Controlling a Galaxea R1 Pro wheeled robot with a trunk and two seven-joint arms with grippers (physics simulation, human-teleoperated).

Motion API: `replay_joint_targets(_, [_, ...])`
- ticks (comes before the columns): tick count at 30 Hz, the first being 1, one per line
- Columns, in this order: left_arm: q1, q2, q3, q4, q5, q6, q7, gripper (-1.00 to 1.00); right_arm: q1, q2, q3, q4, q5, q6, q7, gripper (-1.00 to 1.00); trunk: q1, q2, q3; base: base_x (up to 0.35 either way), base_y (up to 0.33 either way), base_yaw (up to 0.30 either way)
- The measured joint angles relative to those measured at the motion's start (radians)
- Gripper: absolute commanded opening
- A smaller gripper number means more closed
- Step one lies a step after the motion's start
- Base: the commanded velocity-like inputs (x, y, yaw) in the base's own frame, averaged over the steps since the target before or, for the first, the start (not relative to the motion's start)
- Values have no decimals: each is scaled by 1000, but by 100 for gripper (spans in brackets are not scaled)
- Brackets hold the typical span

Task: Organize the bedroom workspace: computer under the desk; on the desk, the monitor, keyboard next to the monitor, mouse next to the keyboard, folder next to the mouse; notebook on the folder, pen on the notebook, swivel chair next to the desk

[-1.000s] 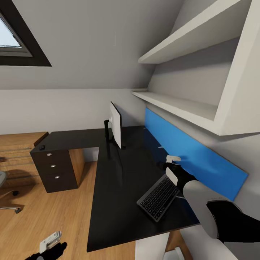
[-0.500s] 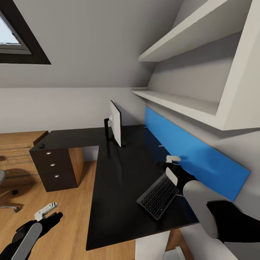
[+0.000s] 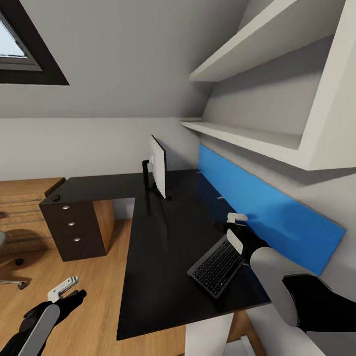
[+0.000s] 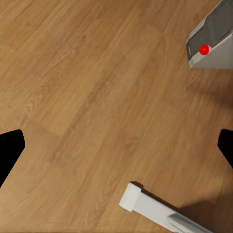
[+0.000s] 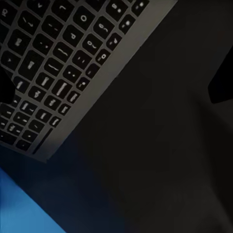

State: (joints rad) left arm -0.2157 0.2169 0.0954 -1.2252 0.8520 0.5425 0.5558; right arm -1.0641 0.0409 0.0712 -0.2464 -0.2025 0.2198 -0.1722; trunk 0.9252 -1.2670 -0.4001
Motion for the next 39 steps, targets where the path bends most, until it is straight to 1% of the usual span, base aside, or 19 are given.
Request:
replay_joint_targets(4, [0, -1, 0, 4, 0, -8, 0, 100, 0, 1, 0, 0, 0, 0, 0, 100, 15, -28, -13, 0, 0, 0])
replay_joint_targets(17, [0, 1, 1, 8, -1, -14, -5, 100, 0, 15, 1, 1, 4, 0, -8, 100, 15, -28, -13, 2, 0, 0])
replay_joint_targets(28, [0, 2, 0, 46, -5, -14, -8, 100, 0, 16, 1, 7, 5, 0, -10, 100, 15, -28, -13, 228, 0, 0])
replay_joint_targets(36, [0, 3, 1, 50, -4, -13, -4, 100, 0, 16, 1, 9, 5, 0, -9, 100, 15, -28, -13, 64, 0, 0])
replay_joint_targets(37, [0, 3, 17, 48, -1, -12, -4, 100, 0, 16, 1, 9, 5, 0, -8, 100, 15, -28, -13, 8, 0, 0])
replay_joint_targets(39, [0, 3, 31, 47, 0, -12, -4, 100, 0, 16, 1, 9, 5, 0, -8, 100, 23, -42, -19, 6, 0, 0])
